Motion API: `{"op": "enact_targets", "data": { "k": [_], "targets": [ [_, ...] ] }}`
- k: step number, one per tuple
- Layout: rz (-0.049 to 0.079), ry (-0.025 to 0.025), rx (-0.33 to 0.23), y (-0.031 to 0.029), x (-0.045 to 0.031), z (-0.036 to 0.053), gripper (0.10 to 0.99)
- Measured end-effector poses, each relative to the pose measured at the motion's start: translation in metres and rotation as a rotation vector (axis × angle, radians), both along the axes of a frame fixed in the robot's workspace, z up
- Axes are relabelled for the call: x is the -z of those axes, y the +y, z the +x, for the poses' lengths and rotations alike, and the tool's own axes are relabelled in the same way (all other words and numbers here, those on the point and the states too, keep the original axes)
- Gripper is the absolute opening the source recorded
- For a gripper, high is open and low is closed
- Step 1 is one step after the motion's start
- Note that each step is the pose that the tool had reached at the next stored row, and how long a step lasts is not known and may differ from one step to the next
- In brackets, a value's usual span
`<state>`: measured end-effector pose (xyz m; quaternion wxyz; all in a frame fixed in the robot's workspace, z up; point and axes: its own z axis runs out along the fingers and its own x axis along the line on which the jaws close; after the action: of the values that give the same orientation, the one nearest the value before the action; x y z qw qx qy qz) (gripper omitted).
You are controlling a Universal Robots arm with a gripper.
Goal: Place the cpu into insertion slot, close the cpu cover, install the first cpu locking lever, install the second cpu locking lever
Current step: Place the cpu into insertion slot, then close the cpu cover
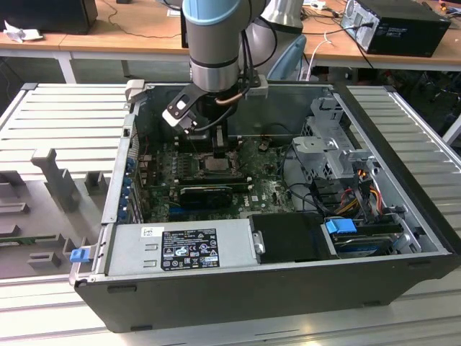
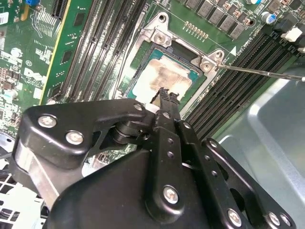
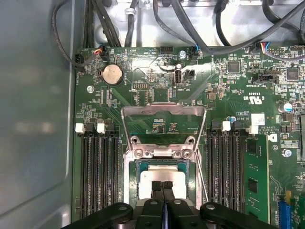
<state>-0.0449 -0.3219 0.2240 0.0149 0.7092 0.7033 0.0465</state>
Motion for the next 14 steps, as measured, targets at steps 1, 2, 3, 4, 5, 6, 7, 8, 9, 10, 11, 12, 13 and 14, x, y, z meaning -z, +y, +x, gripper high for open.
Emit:
{"op": "enact_targets", "data": {
  "k": [1, 2, 3, 4, 5, 6, 7, 8, 9, 10, 11, 12, 13, 14],
  "targets": [
    [0.0, -0.0001, 0.0, 0.0, -0.0005, 0.0, 0.106],
    [0.0, -0.0002, 0.0, 0.0, -0.0009, 0.0, 0.106],
    [0.0, -0.0002, 0.0, 0.0, -0.0011, 0.0, 0.106],
    [0.0, 0.0001, 0.0, 0.0, -0.0019, 0.0, 0.106],
    [0.0, -0.0001, 0.0, 0.0, -0.0028, 0.0, 0.106],
    [0.0, -0.0001, 0.0, 0.0, -0.0035, 0.0, 0.106],
    [0.0, -0.0001, 0.0, 0.0, -0.0042, 0.0, 0.106],
    [0.0, -0.0002, 0.0, 0.0001, -0.0044, 0.0, 0.106],
    [0.0, -0.0003, 0.0, 0.0001, -0.0044, 0.0, 0.106],
    [0.0, -0.0002, 0.0, 0.0, -0.0045, 0.0, 0.106],
    [0.0, 0.0, 0.0, -0.0001, -0.0046, 0.0001, 0.106],
    [0.0, 0.0, 0.0, -0.0002, -0.0045, 0.0007, 0.106],
    [0.0, 0.0004, 0.0, -0.0005, -0.0046, 0.0027, 0.106],
    [0.0, 0.0012, 0.001, -0.0008, -0.0045, 0.0072, 0.106]
  ]
}}
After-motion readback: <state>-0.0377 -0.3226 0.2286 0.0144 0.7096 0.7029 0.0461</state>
